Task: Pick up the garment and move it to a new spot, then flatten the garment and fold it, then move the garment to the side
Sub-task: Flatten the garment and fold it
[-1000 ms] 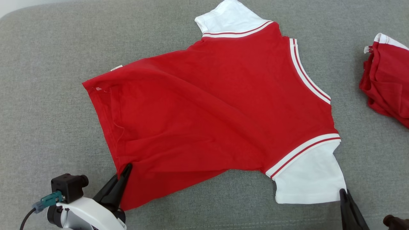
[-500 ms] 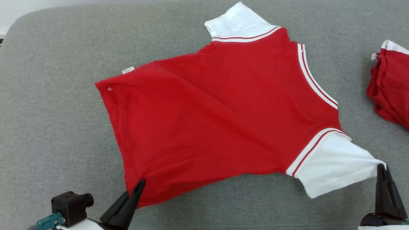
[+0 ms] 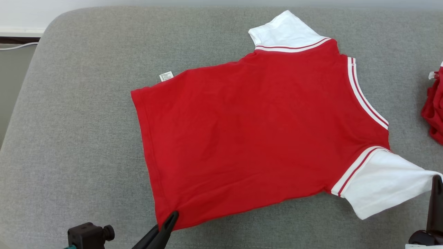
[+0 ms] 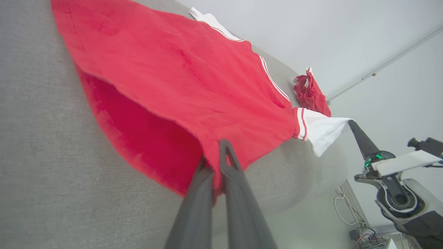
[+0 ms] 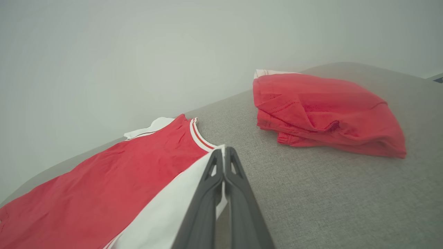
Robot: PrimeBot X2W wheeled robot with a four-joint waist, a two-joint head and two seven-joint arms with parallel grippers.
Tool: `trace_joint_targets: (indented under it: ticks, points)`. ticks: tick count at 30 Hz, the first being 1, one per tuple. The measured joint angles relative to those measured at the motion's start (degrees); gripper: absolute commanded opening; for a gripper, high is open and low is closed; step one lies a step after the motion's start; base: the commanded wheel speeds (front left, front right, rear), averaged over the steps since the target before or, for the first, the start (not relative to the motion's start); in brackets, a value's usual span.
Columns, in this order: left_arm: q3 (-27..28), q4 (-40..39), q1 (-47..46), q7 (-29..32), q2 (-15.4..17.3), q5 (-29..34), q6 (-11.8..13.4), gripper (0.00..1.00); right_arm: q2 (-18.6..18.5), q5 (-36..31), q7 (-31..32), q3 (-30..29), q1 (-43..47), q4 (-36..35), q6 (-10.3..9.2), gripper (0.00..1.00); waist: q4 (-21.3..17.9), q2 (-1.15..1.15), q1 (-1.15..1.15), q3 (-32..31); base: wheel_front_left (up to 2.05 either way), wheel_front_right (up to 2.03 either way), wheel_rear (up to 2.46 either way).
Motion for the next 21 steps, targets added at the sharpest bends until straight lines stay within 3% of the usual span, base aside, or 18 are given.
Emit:
trace_joint_targets:
  ticks: [6, 14, 21]
  points:
    - [0.86, 2.03, -0.69, 0.45, 0.2, -0.09, -0.26, 0.0, 0.0, 1.2, 0.0, -0.07, -2.82, 0.31, 0.0, 0.0, 0.51, 0.0, 0.0, -0.31, 0.0, 0.0, 0.0]
    - [2.26, 7.98, -8.11, 2.43, -0.55, -2.55, -4.41, 0.0, -0.16, -1.79, -0.03, 1.54, -14.52, 5.45, -0.01, 0.0, 1.04, 0.0, 0.0, 0.7, 0.0, 0.0, 0.0]
    - [2.44, 16.23, -14.31, 3.46, -4.07, -5.83, -9.1, 0.0, -1.3, -5.81, -0.22, 2.78, -24.0, 12.6, -0.01, 0.0, 1.89, 0.0, 0.0, 2.62, 0.0, 0.0, 0.0]
